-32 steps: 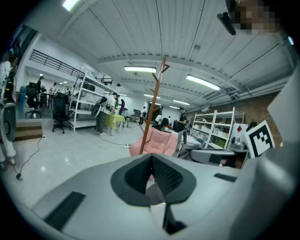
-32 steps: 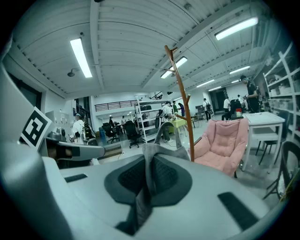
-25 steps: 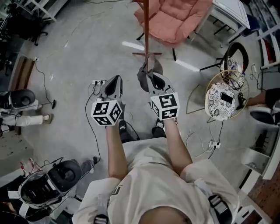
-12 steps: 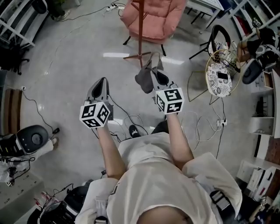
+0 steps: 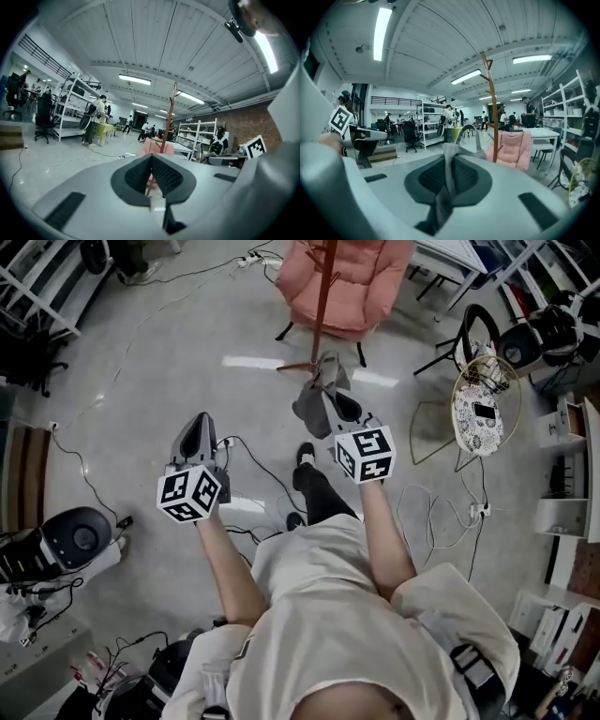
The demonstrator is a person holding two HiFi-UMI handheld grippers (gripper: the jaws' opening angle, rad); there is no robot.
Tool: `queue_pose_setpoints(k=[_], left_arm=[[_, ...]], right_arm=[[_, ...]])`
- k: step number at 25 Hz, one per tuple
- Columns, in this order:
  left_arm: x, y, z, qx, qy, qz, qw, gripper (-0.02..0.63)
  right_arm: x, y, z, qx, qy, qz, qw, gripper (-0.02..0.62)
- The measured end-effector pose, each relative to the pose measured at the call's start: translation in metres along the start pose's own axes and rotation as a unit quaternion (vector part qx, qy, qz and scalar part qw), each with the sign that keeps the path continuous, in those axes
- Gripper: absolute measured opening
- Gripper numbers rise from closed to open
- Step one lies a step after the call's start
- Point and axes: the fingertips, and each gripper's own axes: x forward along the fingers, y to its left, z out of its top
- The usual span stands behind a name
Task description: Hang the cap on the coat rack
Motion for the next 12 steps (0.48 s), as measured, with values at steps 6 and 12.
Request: queue_pose_setpoints(k=[6, 12], left_arm=[[0.021, 0.047, 0.008, -0.001, -0.011, 0.027, 0.9996, 0.007], [0.101, 0.036, 0.014, 0.011, -0.009, -0.002, 0.9999, 0.008]], right_arm=[[0.062, 0.015, 0.000, 0.013, -0.005, 0.027, 1.000, 0.011], [0.117, -0.018, 0.007, 0.025, -0.017, 0.036, 0.999, 0.011]])
